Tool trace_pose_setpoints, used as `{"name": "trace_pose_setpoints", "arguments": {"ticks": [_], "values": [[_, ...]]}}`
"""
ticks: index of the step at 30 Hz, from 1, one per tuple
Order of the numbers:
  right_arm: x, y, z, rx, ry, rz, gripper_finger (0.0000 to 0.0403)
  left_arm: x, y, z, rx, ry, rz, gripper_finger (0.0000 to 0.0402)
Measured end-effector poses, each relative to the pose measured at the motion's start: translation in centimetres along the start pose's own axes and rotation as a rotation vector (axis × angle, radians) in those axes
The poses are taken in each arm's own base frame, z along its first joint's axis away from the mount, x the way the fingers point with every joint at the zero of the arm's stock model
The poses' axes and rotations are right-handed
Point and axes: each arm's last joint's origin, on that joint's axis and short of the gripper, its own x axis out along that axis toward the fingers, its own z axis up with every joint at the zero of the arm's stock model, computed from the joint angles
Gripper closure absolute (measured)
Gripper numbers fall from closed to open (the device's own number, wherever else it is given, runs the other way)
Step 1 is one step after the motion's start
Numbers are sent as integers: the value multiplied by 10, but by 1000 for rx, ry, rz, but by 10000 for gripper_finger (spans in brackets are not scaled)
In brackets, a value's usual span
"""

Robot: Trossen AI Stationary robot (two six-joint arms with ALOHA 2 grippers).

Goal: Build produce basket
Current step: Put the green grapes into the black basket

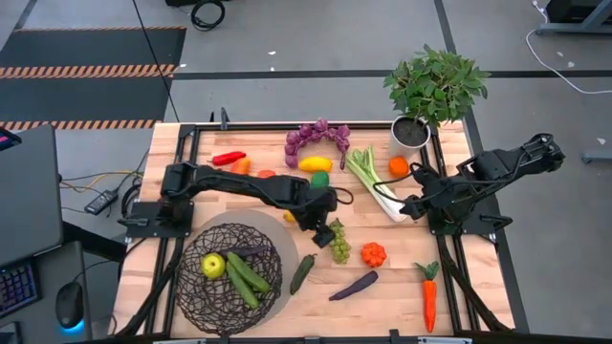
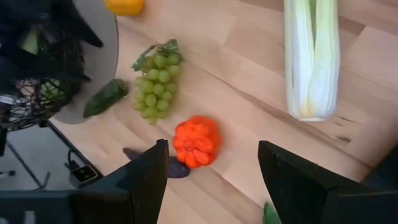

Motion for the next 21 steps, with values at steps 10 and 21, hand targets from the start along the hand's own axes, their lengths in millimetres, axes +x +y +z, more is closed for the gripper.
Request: {"name": "trace_pose_setpoints", "arguments": {"ticks": [10, 21], "values": [[0, 2, -4, -87, 37, 24, 151, 35, 12, 10, -54, -85, 70, 113], [-1, 2, -4, -194, 37, 28, 151, 60, 15, 16, -138, -122, 30, 113]]}}
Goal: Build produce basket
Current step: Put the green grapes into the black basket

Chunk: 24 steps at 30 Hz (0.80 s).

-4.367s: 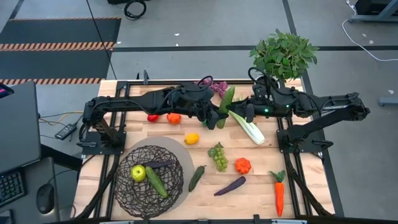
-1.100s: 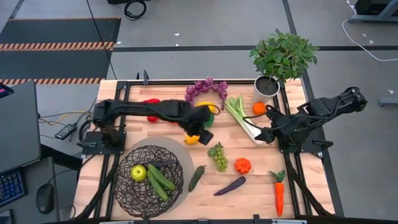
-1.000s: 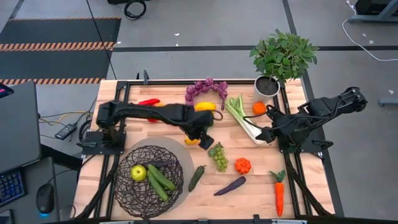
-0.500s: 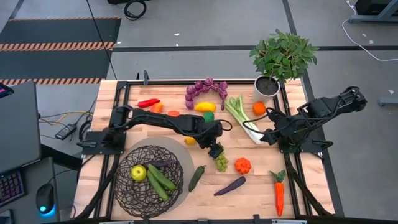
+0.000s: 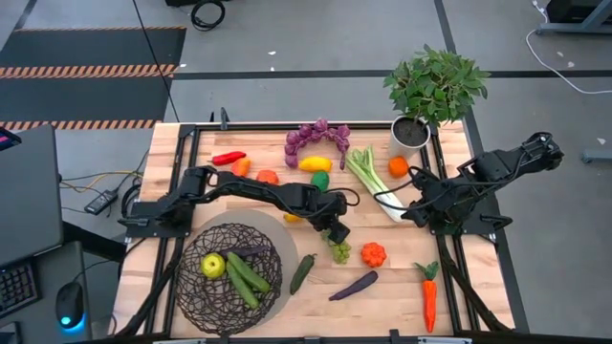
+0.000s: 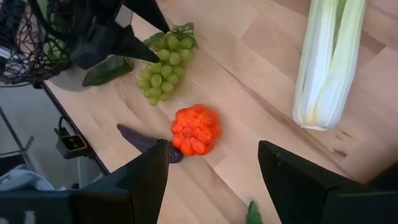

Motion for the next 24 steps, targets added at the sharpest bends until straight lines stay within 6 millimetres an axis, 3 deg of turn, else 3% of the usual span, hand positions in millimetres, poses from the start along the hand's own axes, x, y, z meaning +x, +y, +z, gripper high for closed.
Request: {"name": "trace_pose_setpoints", "arguments": {"ticks": [6, 14, 24], "values": [[-1, -1, -1, -68, 21, 3, 151, 18, 7, -4, -18, 18, 39, 113], [-2, -3, -1, -93, 26, -7, 151, 24, 12, -7, -31, 59, 66, 121], [-2, -3, -1, -66, 13, -15, 151, 21, 7, -6, -9, 106, 14, 199]]}}
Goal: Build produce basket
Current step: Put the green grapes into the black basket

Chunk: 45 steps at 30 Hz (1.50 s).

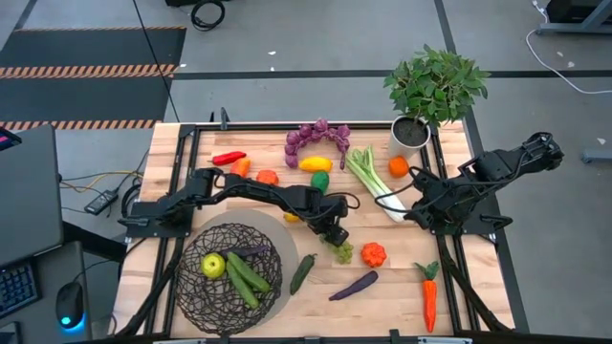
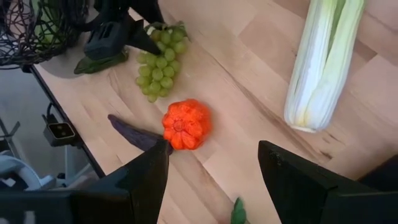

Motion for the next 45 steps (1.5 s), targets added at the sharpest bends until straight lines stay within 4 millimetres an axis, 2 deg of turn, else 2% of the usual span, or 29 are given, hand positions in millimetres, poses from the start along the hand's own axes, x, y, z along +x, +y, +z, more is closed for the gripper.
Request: {"name": "trace_pose_setpoints", "arguments": {"ticks": [9, 14, 19, 25, 31, 36, 40, 45], "values": [[0, -1, 1, 22, -28, -15, 151, -3, 1, 3, 20, 97, -92, 334], [0, -1, 2, 28, -54, -24, 151, -16, -2, 7, 31, 132, -166, 378], [0, -2, 2, 15, -76, -37, 151, -52, -11, 13, 40, 95, -235, 367], [0, -2, 3, -5, -114, -51, 151, -120, -24, 12, 69, 34, -327, 353], [0, -2, 5, -8, -154, -57, 151, -199, -27, -14, 83, 15, -329, 360], [0, -1, 5, -35, -158, -56, 151, -249, -17, -57, 72, 51, -165, 357], [0, -1, 5, -71, -157, -59, 151, -272, -5, -96, 44, 139, 32, 358], [-1, 0, 5, -105, -163, -49, 151, -287, -6, -122, 10, 119, 98, 352]]}}
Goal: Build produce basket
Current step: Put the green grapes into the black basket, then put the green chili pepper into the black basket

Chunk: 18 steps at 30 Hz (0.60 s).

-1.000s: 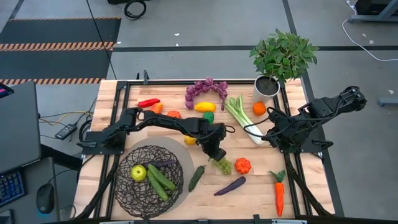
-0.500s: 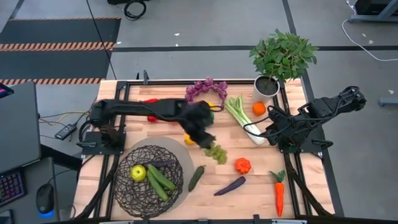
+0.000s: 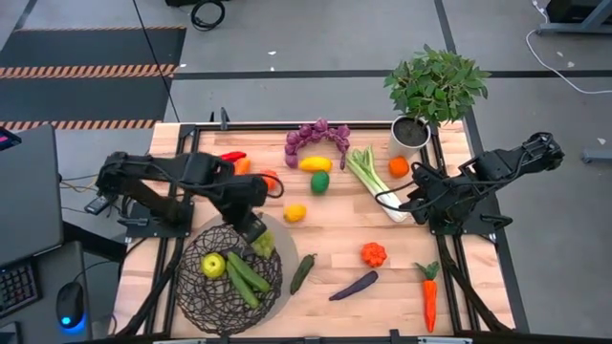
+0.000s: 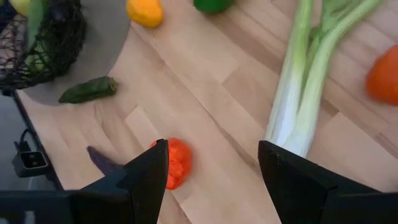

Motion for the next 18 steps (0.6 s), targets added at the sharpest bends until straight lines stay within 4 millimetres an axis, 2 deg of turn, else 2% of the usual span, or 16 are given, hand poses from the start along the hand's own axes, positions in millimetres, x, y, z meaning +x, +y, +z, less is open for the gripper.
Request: {"name": "trace_pose_setpoints", "arguments": {"ticks": [5, 10, 14, 18], "values": [[-2, 2, 0, -48, 0, 46, 151, 12, -1, -22, -59, 42, 121, 317], [-6, 6, 2, -116, -25, 135, 151, 37, -4, -47, -148, 133, 198, 236], [-11, 10, 1, -172, -47, 209, 151, 50, -14, -59, -223, 130, 137, 173], [-13, 11, 0, -219, -60, 234, 151, 53, -28, -48, -312, 11, -4, 136]]}}
